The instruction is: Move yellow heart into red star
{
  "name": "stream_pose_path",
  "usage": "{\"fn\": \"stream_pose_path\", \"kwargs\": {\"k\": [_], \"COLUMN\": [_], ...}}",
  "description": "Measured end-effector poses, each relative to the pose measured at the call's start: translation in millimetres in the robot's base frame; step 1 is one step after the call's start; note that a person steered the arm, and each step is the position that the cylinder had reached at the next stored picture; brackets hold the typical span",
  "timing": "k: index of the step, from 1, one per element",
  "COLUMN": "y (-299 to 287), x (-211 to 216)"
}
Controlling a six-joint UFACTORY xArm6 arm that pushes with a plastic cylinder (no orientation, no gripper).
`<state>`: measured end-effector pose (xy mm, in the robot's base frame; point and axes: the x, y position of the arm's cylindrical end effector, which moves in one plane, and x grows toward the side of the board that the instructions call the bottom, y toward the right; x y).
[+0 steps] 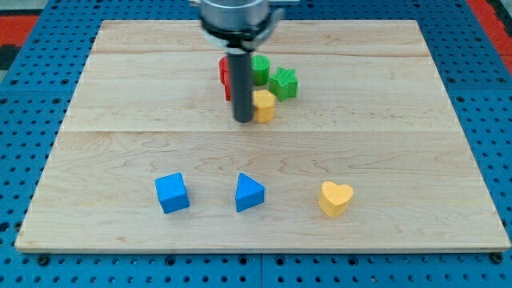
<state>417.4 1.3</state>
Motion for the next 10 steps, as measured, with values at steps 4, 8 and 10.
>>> {"fn": "stream_pose_path", "kwargs": {"k": [4, 8, 10], "y": [123.4, 128.3, 74.5], "x": [129.8, 164.4, 132.7]}}
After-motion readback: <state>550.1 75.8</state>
